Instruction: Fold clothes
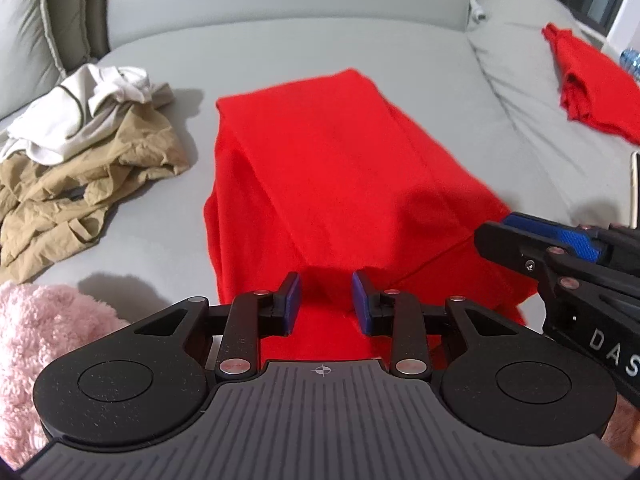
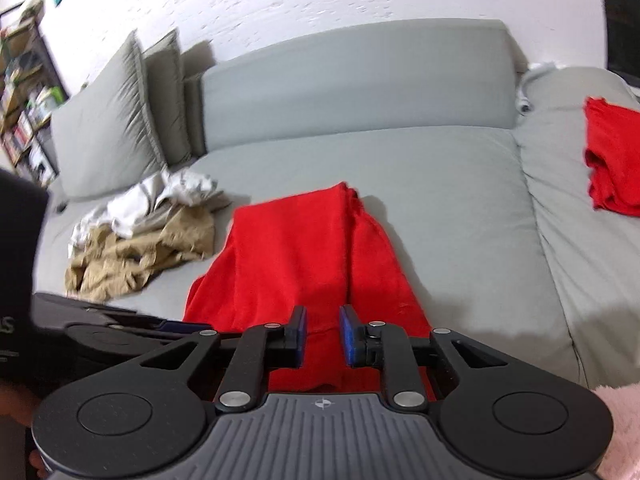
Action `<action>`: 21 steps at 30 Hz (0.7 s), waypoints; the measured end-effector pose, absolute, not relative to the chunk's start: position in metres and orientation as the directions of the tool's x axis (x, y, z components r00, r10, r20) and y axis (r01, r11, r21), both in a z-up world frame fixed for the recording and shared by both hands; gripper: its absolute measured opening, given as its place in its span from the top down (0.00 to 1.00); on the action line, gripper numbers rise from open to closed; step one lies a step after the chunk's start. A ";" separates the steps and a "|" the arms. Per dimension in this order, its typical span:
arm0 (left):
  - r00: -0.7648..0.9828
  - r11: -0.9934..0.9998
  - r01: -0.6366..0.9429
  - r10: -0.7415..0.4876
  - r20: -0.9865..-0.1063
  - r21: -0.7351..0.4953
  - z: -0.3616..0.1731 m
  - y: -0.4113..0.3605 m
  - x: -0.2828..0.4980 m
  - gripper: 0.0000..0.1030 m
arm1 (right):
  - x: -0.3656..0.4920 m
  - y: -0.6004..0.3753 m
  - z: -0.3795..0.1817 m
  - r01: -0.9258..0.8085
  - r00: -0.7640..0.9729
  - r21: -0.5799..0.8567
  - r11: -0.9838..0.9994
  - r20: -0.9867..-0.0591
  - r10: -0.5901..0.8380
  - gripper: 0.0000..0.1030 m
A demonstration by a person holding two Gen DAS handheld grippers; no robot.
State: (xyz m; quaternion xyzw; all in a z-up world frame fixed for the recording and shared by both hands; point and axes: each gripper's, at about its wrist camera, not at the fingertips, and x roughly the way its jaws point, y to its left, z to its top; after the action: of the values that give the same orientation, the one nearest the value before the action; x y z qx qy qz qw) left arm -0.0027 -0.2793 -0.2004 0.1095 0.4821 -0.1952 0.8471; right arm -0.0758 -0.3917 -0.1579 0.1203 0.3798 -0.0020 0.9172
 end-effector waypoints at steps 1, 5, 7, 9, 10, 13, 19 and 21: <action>0.458 0.898 0.440 -0.220 -0.862 0.005 -0.203 -0.280 -0.002 0.66 | -0.073 -0.390 -0.161 0.092 0.697 0.211 0.973 -0.712 0.089 0.81; 0.445 0.895 0.447 -0.211 -0.870 0.012 -0.207 -0.280 -0.001 0.65 | -0.059 -0.390 -0.178 0.134 0.592 0.179 0.975 -0.804 0.066 0.84; 0.439 0.892 0.451 -0.208 -0.874 0.014 -0.206 -0.280 0.000 0.65 | -0.059 -0.388 -0.175 0.137 0.582 0.169 0.976 -0.811 0.058 0.84; 0.424 0.897 0.441 -0.205 -0.882 0.003 -0.204 -0.278 0.002 0.65 | -0.063 -0.388 -0.168 0.151 0.581 0.185 0.971 -0.811 0.064 0.83; 0.412 0.903 0.430 -0.207 -0.887 -0.012 -0.200 -0.275 0.003 0.65 | -0.067 -0.390 -0.163 0.162 0.584 0.205 0.965 -0.808 0.073 0.81; 0.393 0.896 0.442 -0.228 -0.891 -0.034 -0.184 -0.267 0.001 0.65 | -0.081 -0.395 -0.146 0.184 0.599 0.266 0.946 -0.793 0.107 0.78; 0.379 0.878 0.478 -0.215 -0.900 -0.009 -0.157 -0.256 0.001 0.63 | -0.091 -0.400 -0.135 0.199 0.560 0.238 0.951 -0.824 0.089 0.77; 0.353 0.872 0.489 -0.209 -0.912 -0.011 -0.152 -0.250 0.002 0.63 | -0.090 -0.403 -0.135 0.218 0.542 0.245 0.945 -0.835 0.091 0.77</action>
State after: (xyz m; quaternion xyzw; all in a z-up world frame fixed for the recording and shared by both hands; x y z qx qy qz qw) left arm 0.0025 -0.2503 -0.1521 0.1330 0.5265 -0.2151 0.8117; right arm -0.0903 -0.4028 -0.1352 0.1620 0.4771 -0.0367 0.8630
